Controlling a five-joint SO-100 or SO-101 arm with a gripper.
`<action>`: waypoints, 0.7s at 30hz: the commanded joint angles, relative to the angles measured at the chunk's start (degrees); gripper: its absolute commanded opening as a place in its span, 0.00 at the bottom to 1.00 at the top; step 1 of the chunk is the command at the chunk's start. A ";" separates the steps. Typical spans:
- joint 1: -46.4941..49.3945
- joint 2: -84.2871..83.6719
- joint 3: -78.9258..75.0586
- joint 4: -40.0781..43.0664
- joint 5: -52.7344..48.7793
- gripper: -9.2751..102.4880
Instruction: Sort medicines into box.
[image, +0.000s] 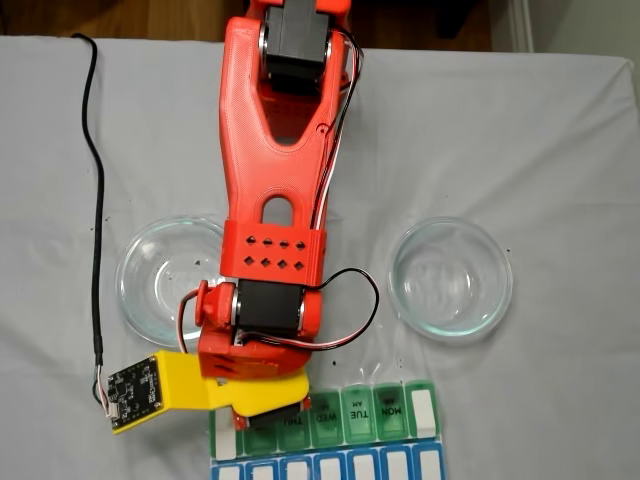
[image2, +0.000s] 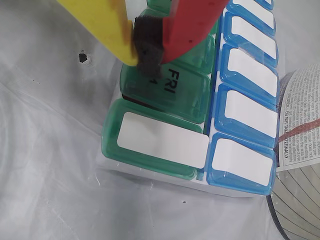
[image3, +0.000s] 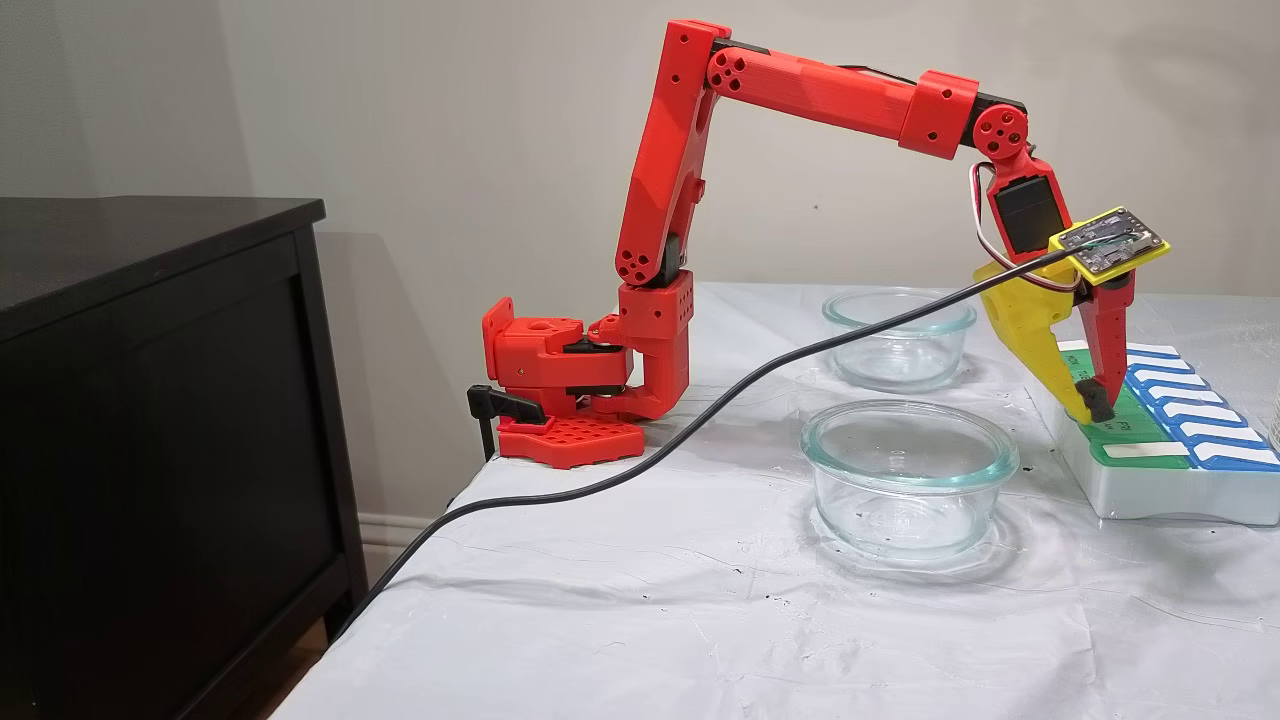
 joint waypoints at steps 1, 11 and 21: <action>0.26 0.88 -3.69 -0.09 -0.70 0.08; 0.70 1.14 -2.02 -1.14 2.02 0.08; 1.32 -0.62 -2.37 -1.23 3.34 0.08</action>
